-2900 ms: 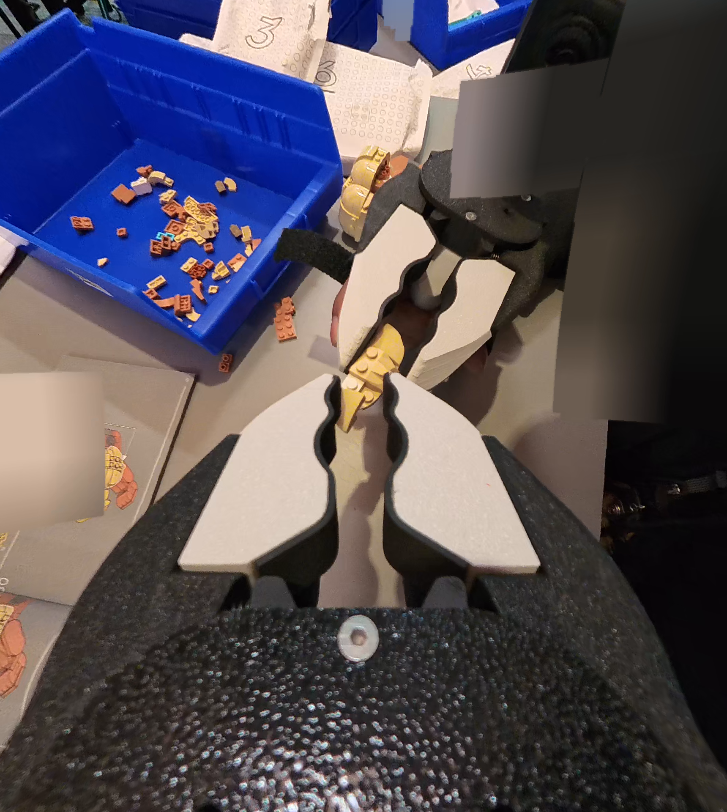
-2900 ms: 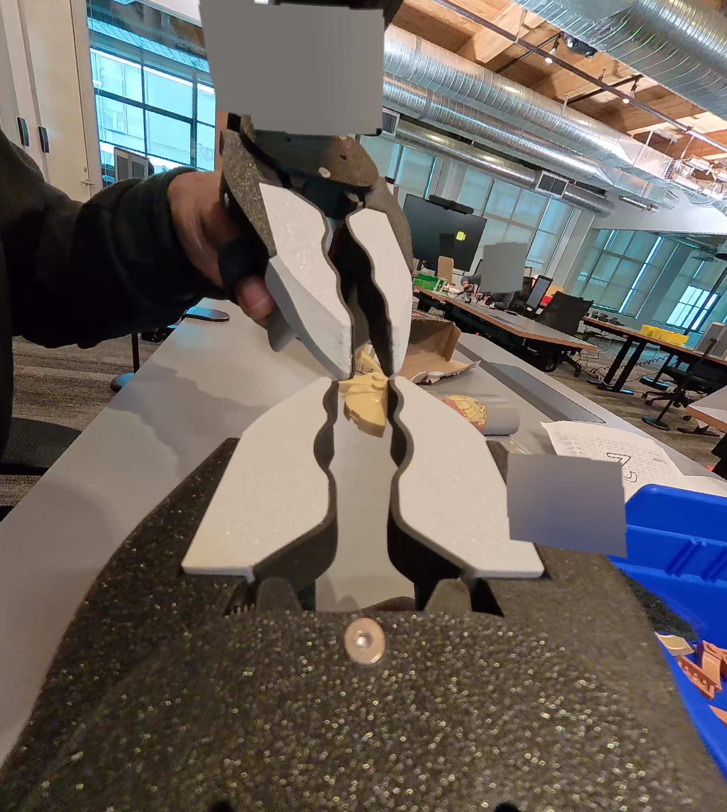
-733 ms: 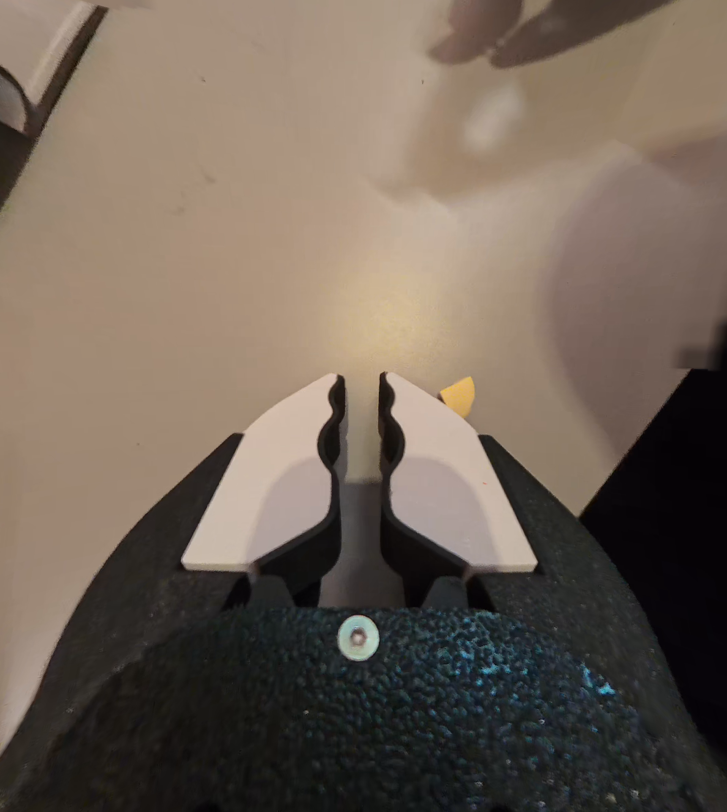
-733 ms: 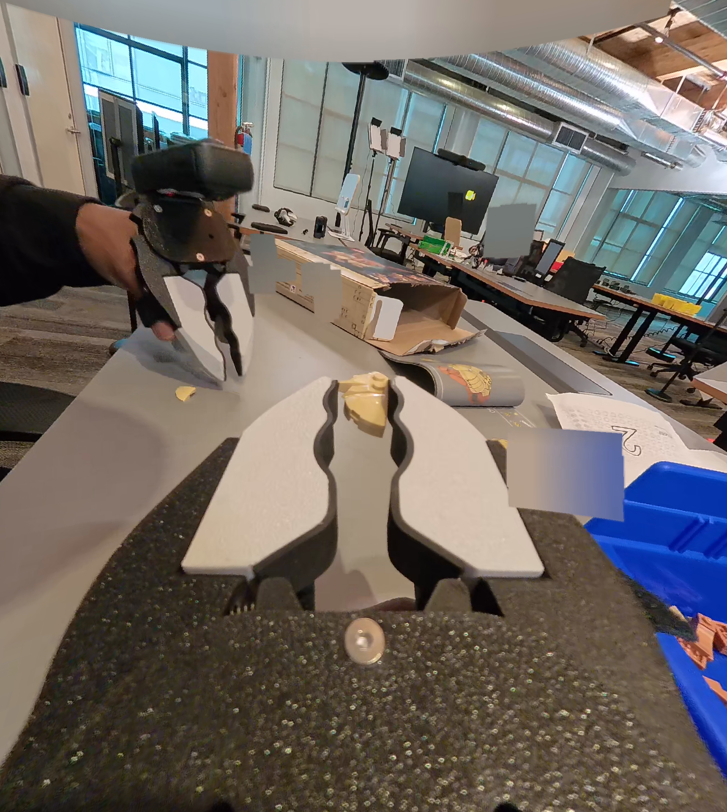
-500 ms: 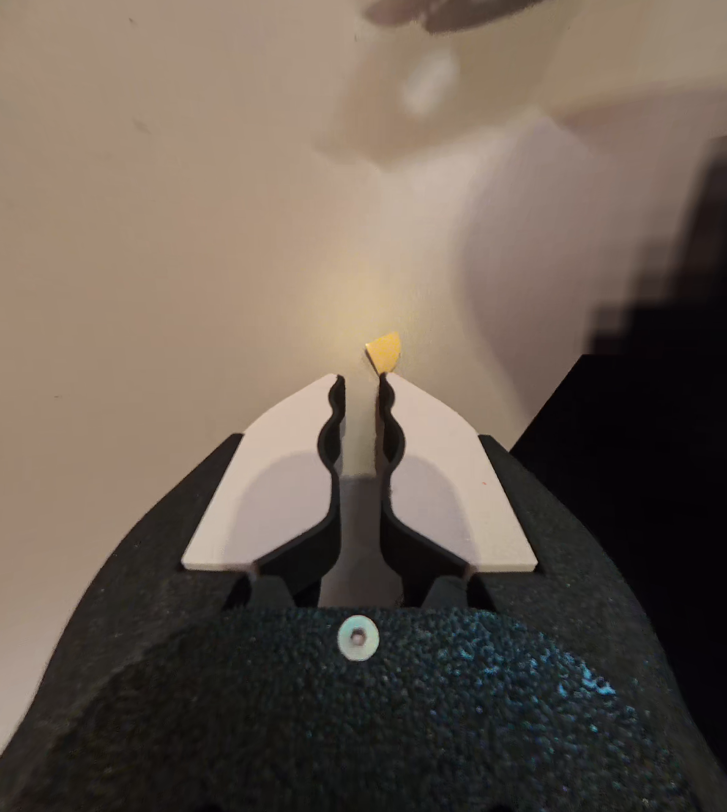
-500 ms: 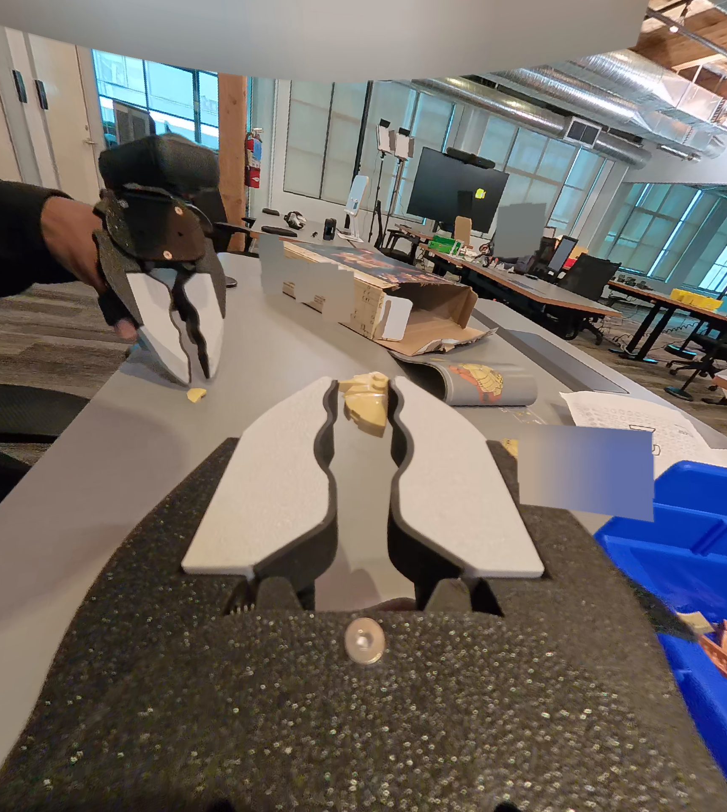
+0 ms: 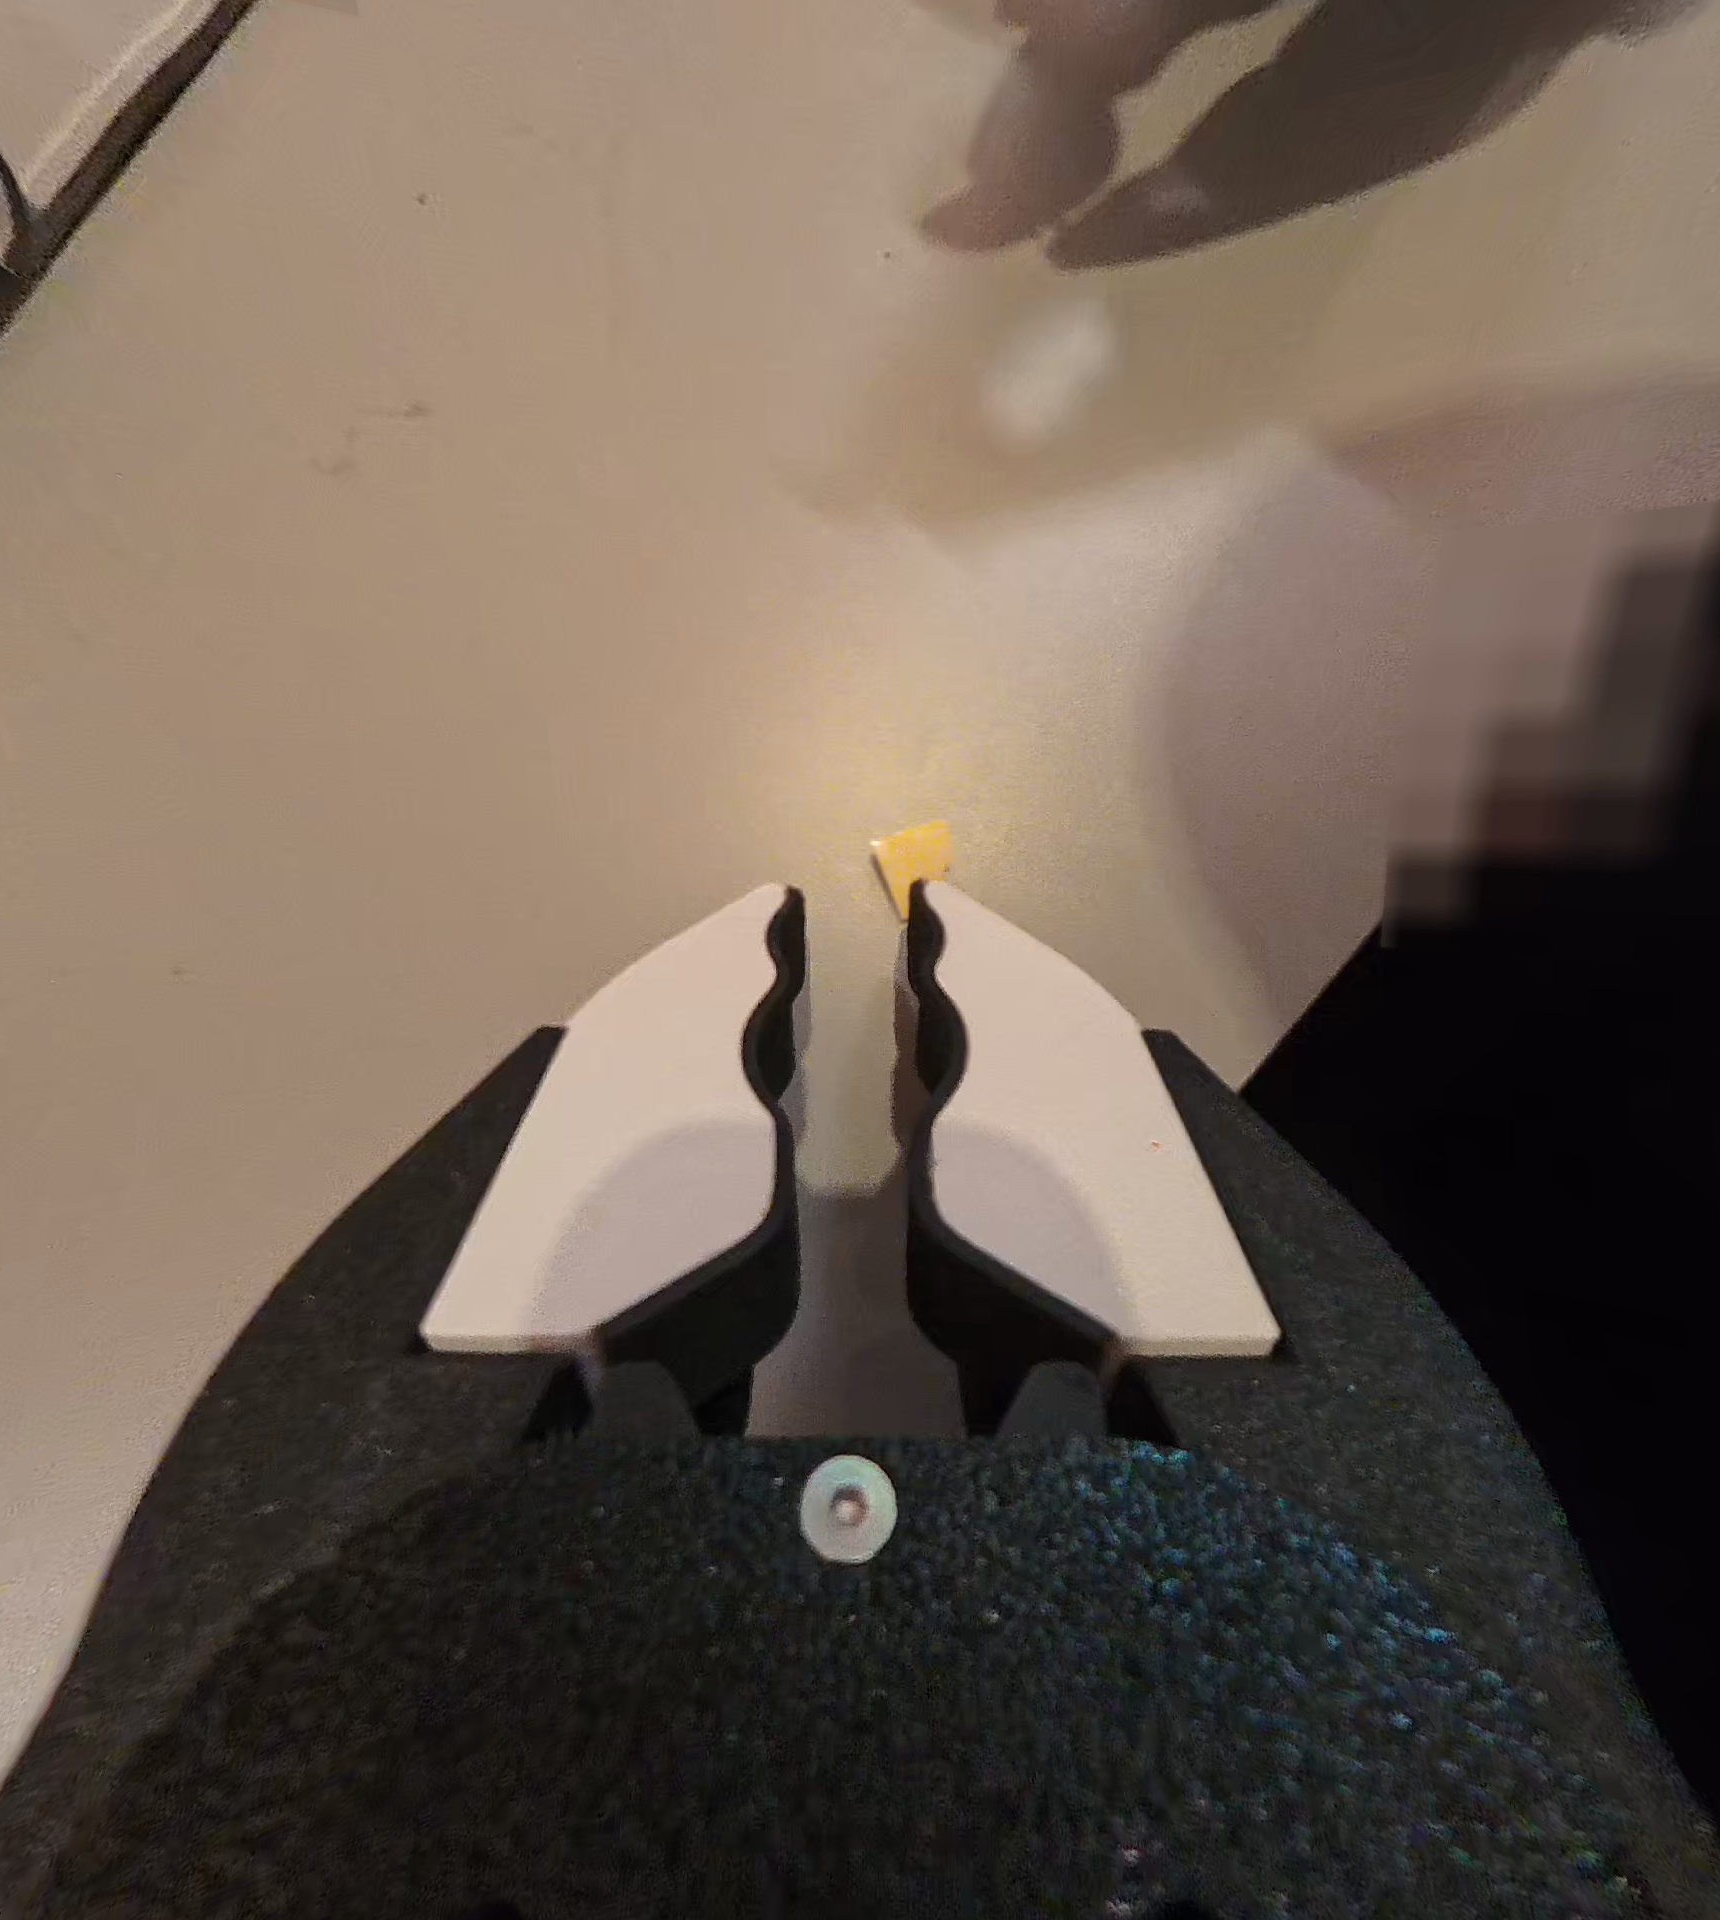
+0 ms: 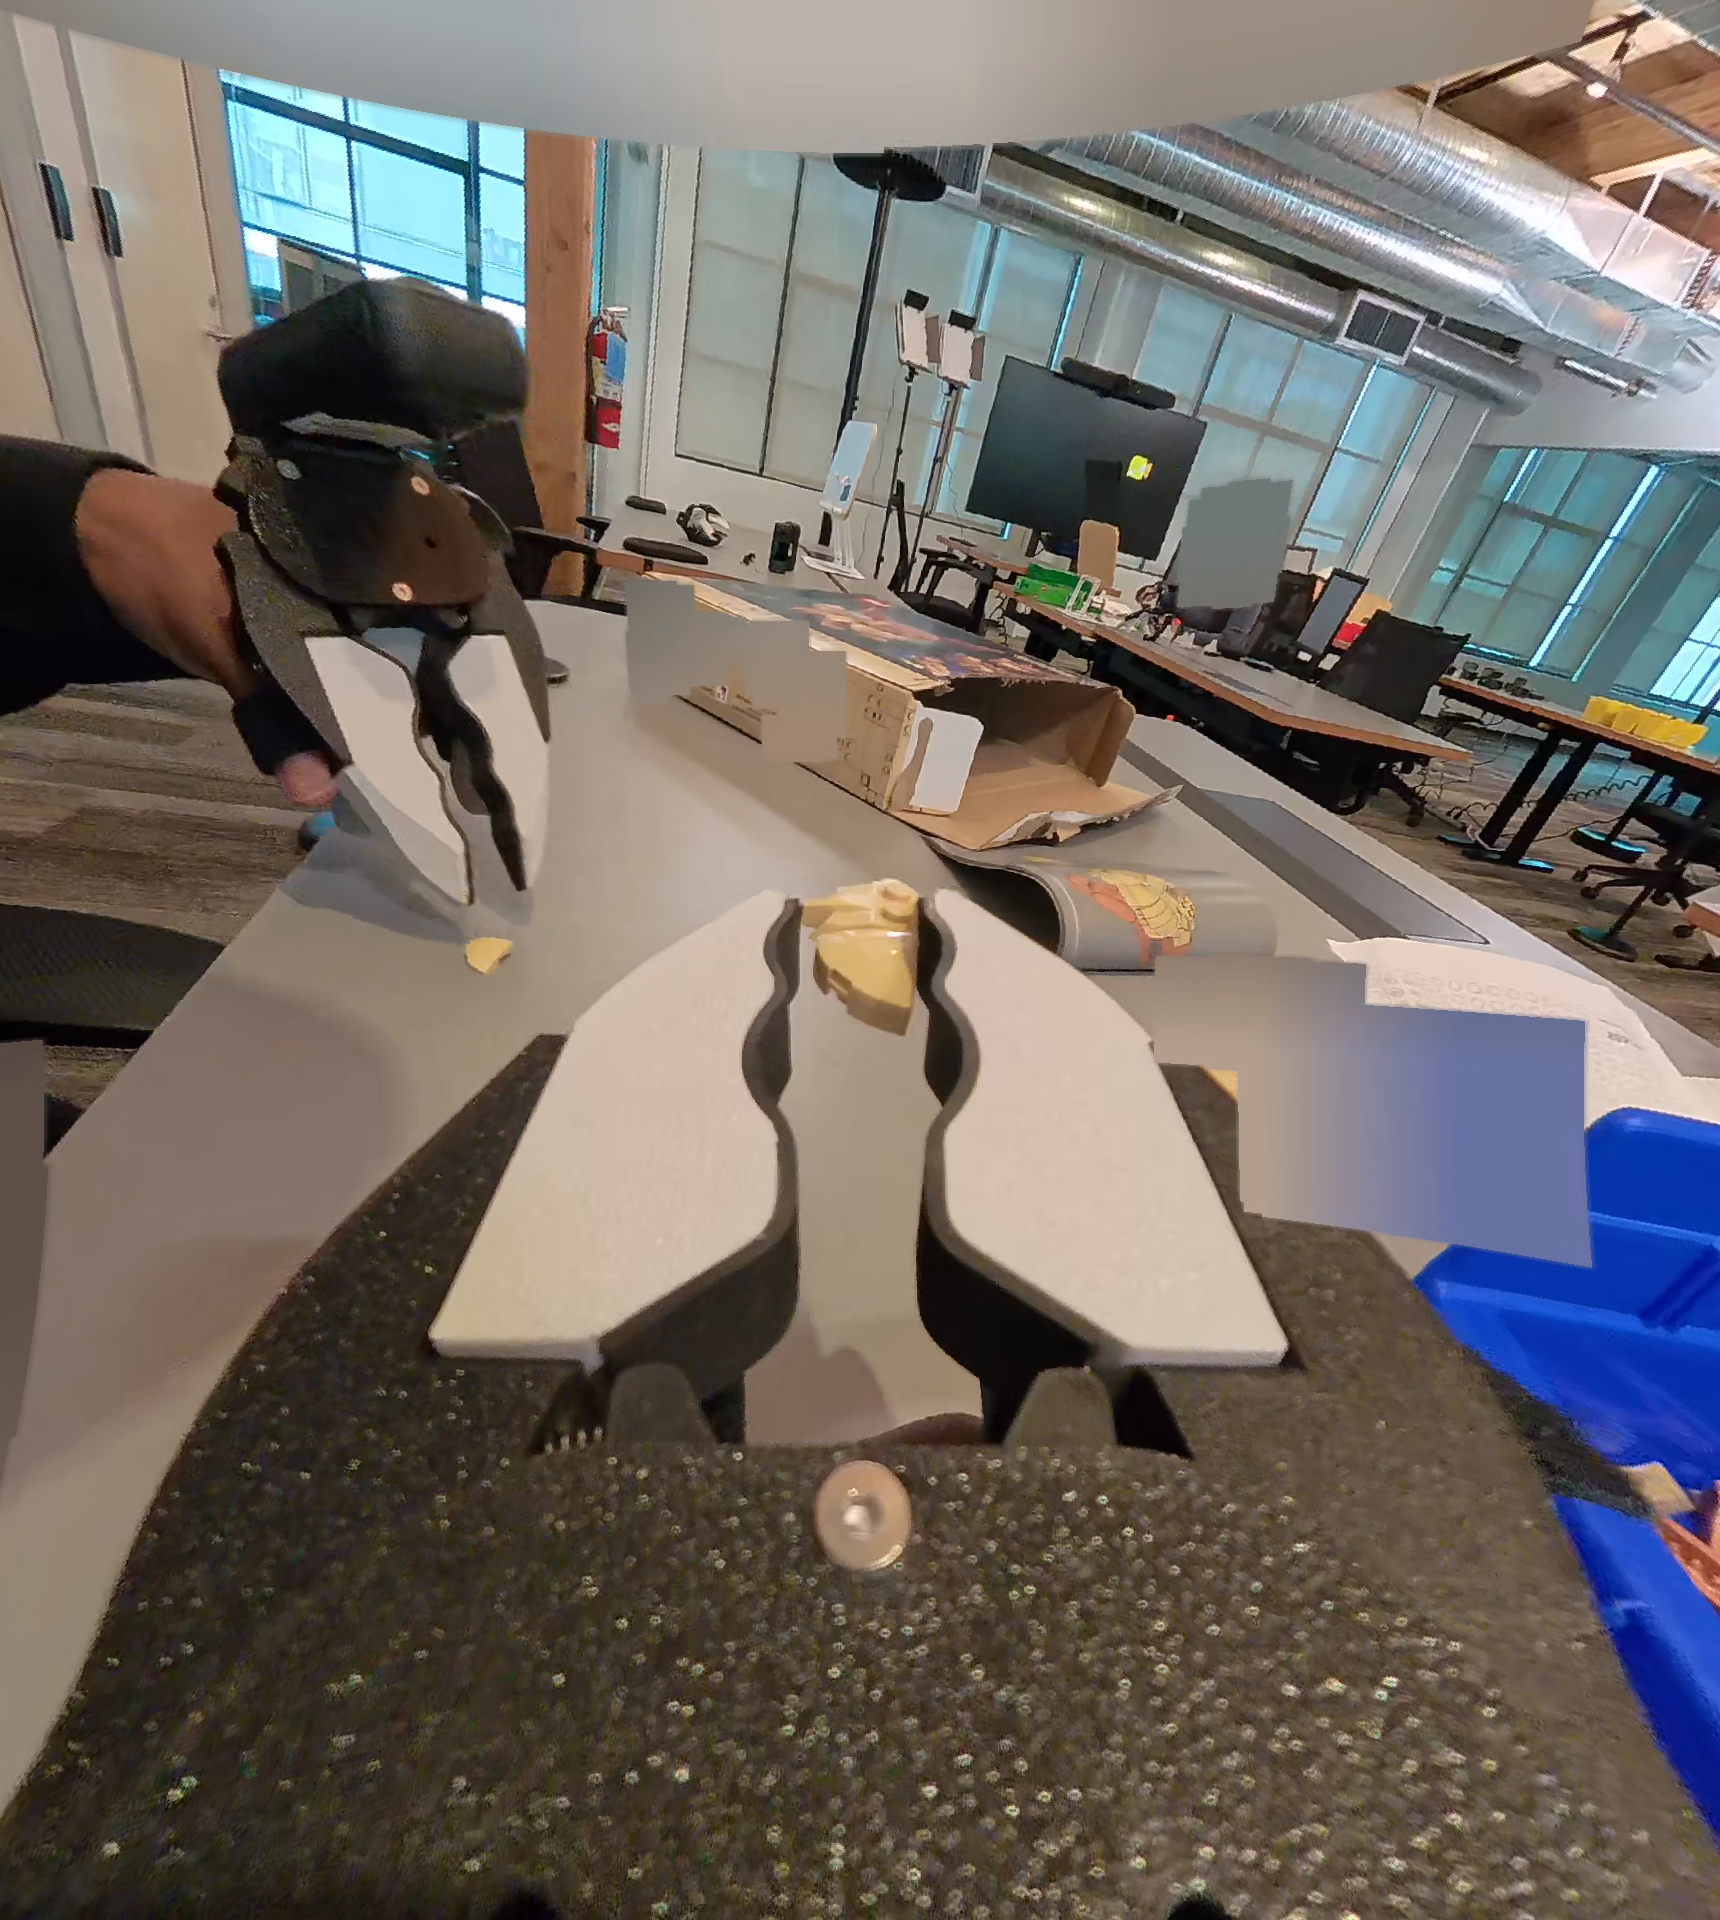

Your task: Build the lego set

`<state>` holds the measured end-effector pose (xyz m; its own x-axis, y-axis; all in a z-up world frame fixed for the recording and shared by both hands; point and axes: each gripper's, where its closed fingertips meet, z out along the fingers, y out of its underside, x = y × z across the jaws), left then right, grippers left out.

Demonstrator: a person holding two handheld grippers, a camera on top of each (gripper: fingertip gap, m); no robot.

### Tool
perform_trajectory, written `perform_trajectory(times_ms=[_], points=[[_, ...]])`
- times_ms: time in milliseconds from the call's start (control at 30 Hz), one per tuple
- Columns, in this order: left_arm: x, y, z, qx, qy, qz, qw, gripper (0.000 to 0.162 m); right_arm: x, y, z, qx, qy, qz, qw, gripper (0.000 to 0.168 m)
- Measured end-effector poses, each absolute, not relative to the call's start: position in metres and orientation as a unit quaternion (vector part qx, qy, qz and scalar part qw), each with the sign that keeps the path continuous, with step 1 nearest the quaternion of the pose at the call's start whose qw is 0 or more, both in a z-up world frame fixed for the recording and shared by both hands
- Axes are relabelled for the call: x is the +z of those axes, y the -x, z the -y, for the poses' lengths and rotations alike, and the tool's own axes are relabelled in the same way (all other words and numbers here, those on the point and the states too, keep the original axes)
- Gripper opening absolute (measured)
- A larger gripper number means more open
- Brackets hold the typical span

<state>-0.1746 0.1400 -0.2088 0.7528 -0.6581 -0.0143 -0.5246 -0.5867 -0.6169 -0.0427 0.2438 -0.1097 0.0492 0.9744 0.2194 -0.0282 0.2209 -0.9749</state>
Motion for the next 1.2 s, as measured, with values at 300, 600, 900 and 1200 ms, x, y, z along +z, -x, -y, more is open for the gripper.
perform_trajectory(times_ms=[300,600,900,1200], points=[[-0.225,0.172,-0.158,-0.077,0.882,-0.36,0.295,0.019,-0.111,0.044,-0.238,0.438,0.44,0.539,0.569,0.021],[-0.223,0.169,-0.175,-0.084,0.861,-0.396,0.309,0.021,-0.109,0.043,-0.237,0.436,0.437,0.54,0.572,0.021],[-0.213,0.153,-0.171,-0.191,0.771,-0.507,0.335,0.031,-0.112,0.044,-0.232,0.437,0.435,0.547,0.566,0.021],[-0.224,0.153,-0.169,-0.22,0.754,-0.544,0.297,0.024,-0.115,0.045,-0.231,0.438,0.435,0.552,0.561,0.021]])
